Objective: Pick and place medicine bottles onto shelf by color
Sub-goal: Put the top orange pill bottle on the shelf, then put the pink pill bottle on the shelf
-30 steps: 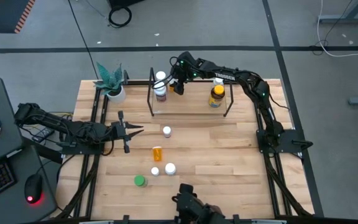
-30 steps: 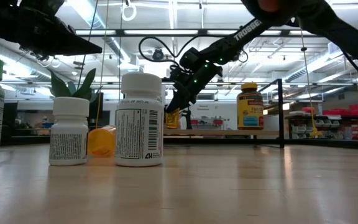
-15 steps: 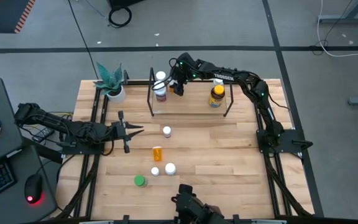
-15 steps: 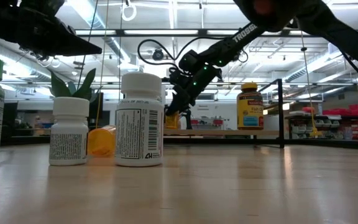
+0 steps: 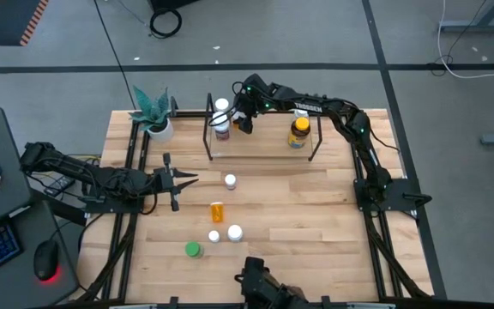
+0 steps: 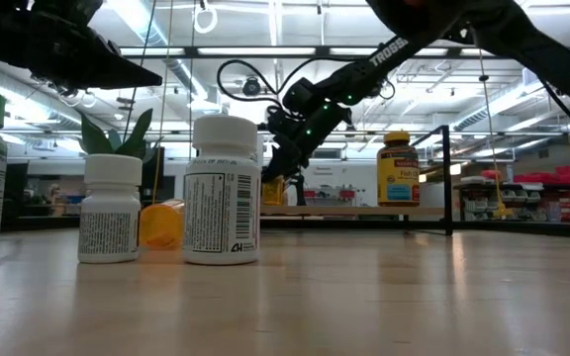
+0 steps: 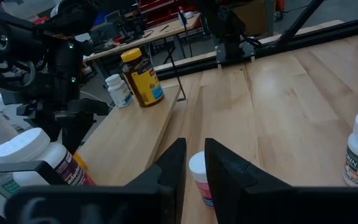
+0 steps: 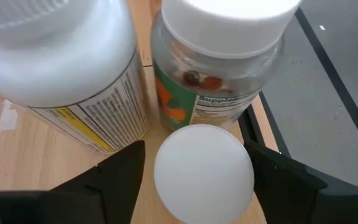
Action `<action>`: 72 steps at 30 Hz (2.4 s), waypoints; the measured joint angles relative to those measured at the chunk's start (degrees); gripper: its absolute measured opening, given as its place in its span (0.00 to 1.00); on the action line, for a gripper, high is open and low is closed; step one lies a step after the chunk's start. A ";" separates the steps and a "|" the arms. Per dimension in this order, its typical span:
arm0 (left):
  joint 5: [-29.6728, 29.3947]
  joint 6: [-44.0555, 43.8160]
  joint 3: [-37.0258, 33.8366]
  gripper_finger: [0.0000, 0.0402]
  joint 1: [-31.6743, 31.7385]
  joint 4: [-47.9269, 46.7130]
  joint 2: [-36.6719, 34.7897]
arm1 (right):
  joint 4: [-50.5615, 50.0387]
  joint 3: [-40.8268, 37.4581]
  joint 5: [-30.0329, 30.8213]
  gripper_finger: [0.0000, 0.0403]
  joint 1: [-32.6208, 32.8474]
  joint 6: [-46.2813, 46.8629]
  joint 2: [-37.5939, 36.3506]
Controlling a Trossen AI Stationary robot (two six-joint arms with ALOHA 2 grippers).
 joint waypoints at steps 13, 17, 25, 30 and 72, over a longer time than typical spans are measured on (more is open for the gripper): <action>0.00 -0.39 -0.02 0.16 -0.02 -0.04 0.01 | -1.80 0.06 2.87 0.80 0.96 -0.04 -4.72; 0.00 -0.63 -0.02 0.15 -0.20 0.04 -0.03 | -3.63 0.06 5.21 0.80 2.05 -0.02 -7.50; -0.02 -0.55 -0.02 0.09 -1.51 -0.26 -3.17 | -11.36 0.06 12.41 0.80 9.01 1.48 -16.66; -0.02 -1.19 -0.02 0.07 -1.51 0.02 -2.99 | -12.39 0.08 12.94 0.80 15.98 4.47 -21.16; 0.02 -10.86 -0.07 0.08 -1.51 1.01 -2.99 | 27.99 -31.44 18.48 0.80 30.97 16.39 -16.08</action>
